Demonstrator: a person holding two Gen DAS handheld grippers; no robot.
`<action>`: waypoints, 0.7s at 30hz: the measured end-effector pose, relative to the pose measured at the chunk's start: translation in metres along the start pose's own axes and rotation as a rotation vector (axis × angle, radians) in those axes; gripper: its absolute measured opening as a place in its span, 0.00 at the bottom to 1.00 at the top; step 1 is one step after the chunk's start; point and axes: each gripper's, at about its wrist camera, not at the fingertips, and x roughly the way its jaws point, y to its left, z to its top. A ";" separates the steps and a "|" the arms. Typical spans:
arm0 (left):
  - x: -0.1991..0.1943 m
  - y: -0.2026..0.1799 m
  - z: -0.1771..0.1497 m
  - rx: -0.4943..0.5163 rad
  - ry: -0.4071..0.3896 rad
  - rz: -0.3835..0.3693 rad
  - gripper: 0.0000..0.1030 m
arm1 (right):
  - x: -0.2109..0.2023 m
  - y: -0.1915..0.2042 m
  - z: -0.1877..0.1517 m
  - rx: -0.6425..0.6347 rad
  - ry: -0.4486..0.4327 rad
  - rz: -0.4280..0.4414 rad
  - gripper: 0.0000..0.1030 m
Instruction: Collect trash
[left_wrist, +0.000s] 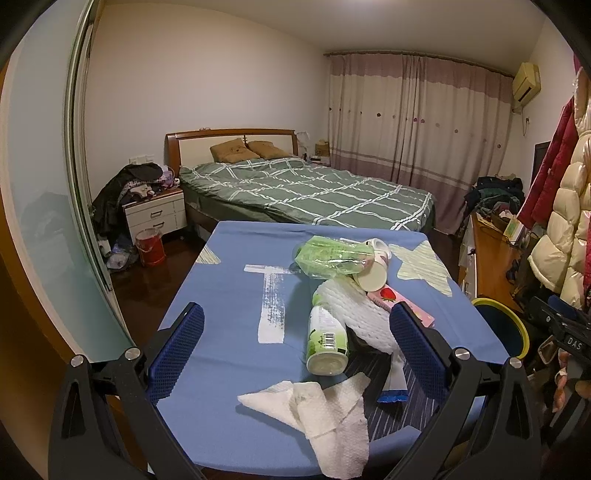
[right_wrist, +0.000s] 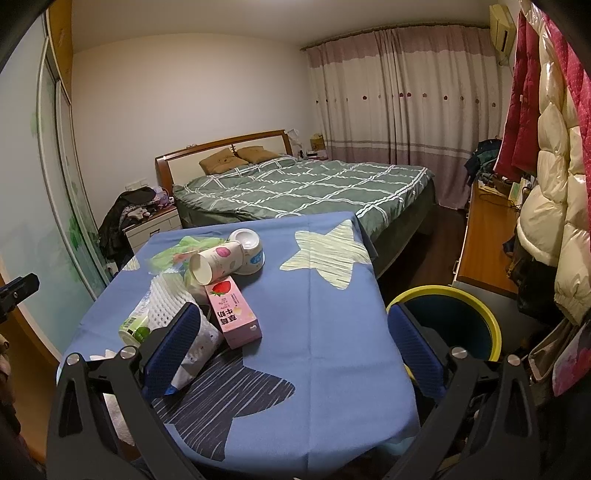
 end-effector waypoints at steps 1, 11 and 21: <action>0.000 -0.001 0.000 0.002 0.002 0.000 0.96 | 0.001 0.000 0.000 0.000 0.001 -0.001 0.94; 0.003 -0.002 0.000 0.004 0.012 -0.004 0.96 | 0.001 -0.001 -0.002 0.005 0.005 -0.004 0.94; 0.005 -0.002 0.000 0.007 0.017 -0.006 0.96 | 0.003 -0.001 -0.002 0.007 0.009 -0.001 0.94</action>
